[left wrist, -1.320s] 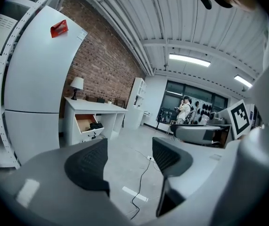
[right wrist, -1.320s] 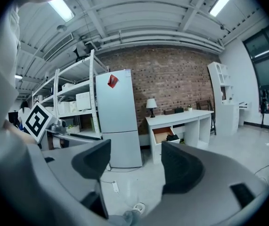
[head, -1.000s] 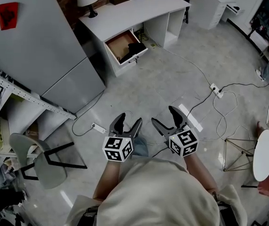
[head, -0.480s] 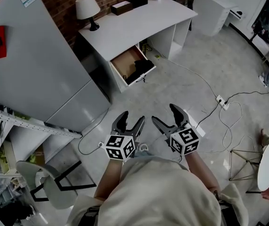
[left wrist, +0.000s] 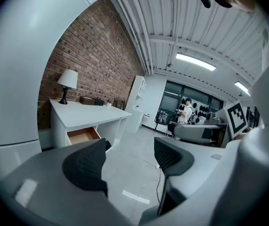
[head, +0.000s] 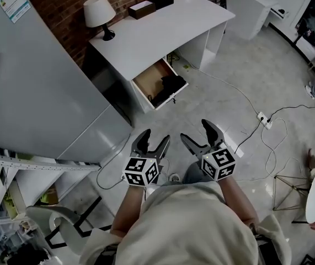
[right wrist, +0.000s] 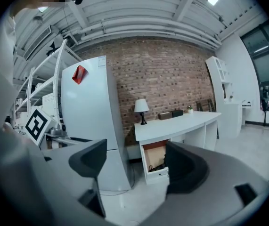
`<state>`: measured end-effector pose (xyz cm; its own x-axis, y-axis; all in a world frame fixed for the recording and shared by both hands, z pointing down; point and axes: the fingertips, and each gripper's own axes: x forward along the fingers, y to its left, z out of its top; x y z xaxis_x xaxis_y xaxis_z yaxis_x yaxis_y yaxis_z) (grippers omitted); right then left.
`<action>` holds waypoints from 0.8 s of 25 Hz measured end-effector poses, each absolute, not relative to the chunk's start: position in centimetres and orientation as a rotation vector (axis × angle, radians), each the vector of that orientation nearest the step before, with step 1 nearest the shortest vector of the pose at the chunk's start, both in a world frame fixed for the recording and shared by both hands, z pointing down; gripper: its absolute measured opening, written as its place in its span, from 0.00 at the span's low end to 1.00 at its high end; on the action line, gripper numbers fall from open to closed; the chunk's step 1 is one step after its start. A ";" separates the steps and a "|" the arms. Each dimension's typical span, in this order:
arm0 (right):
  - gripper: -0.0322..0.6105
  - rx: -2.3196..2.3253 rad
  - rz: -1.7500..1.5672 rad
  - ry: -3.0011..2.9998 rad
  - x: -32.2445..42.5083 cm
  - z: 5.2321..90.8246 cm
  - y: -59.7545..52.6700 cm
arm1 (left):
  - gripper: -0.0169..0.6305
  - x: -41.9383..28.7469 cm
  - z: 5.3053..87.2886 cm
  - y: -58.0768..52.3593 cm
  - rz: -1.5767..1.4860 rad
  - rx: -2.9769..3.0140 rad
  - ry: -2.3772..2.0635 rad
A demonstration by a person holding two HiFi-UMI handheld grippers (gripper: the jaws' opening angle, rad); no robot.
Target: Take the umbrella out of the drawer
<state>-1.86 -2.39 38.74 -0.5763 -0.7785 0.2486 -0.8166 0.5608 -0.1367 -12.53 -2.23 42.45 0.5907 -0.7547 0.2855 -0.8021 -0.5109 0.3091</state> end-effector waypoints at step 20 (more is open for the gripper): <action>0.63 1.264 0.427 -2.549 0.6 44.7 -20.3 | 0.50 -9.7 52.9 -21.5 0.425 2.353 -1.156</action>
